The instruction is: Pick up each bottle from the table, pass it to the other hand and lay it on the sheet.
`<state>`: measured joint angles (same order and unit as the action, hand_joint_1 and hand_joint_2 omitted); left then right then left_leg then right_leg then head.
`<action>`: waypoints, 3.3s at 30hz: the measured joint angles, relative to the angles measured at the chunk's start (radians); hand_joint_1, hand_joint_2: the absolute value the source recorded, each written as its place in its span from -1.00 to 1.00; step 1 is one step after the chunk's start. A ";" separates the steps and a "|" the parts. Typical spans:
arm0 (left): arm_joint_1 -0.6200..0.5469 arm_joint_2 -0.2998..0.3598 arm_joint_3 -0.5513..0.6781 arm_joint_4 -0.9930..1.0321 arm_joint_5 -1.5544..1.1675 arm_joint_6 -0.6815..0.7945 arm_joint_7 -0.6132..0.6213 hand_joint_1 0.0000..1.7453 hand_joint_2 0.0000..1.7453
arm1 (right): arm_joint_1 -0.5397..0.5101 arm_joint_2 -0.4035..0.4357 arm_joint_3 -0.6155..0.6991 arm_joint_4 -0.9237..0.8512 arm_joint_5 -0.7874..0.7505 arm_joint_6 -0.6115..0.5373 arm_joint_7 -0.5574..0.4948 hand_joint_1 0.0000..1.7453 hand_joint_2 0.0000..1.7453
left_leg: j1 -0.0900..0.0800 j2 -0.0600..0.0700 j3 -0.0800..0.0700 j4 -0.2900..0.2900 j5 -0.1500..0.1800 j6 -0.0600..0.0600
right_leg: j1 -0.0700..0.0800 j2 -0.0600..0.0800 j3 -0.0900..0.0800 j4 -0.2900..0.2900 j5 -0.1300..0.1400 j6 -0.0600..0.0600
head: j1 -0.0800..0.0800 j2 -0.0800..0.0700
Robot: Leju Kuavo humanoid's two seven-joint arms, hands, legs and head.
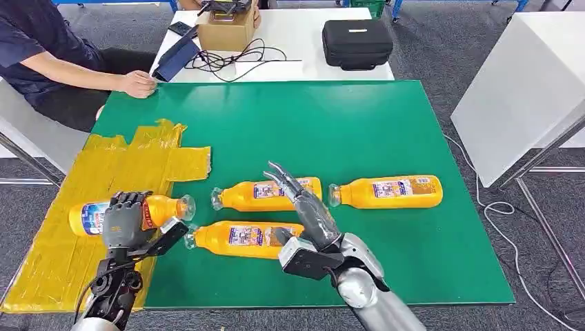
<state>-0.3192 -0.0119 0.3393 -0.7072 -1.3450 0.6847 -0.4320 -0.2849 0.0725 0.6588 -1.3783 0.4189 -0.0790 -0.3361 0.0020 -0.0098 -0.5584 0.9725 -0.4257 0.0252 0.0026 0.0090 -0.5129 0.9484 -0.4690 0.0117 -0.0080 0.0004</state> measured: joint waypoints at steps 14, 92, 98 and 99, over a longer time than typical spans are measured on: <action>-0.107 0.103 -0.085 0.253 0.115 -0.059 -0.018 -1.00 -1.00 | -0.050 -0.016 0.085 0.076 -0.050 0.030 -0.015 -1.00 -1.00 | 0.000 -0.003 0.008 -0.001 0.000 0.000 | 0.000 -0.002 0.009 0.000 0.000 0.000 | 0.000 0.000; 0.425 0.036 -0.116 -0.679 1.678 -0.932 -0.122 -1.00 1.00 | -0.074 0.048 0.152 0.360 0.041 0.092 0.181 1.00 1.00 | 0.002 0.005 0.009 0.000 -0.002 -0.003 | 0.002 0.007 0.007 0.000 0.000 -0.001 | -0.001 0.000; 0.496 -0.026 -0.129 -0.763 1.771 -1.044 -0.081 -1.00 1.00 | 0.023 -0.014 0.058 0.028 0.043 0.063 0.186 1.00 1.00 | 0.000 0.004 0.004 0.000 -0.003 -0.003 | 0.000 0.006 0.002 -0.001 -0.001 0.000 | 0.000 0.000; 0.499 -0.033 -0.141 -0.772 1.784 -1.042 -0.078 -1.00 1.00 | 0.035 -0.021 0.047 -0.007 0.046 0.057 0.186 1.00 1.00 | 0.000 0.004 0.003 0.000 -0.003 -0.003 | -0.001 0.006 0.001 -0.001 -0.001 0.000 | 0.000 0.000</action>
<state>0.1803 -0.0450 0.1979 -1.4790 0.4391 -0.3574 -0.5100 -0.2496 0.0519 0.7057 -1.3857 0.4646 -0.0222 -0.1499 0.0018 -0.0059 -0.5555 0.9724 -0.4285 0.0225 0.0021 0.0150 -0.5118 0.9476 -0.4697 0.0113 -0.0080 0.0004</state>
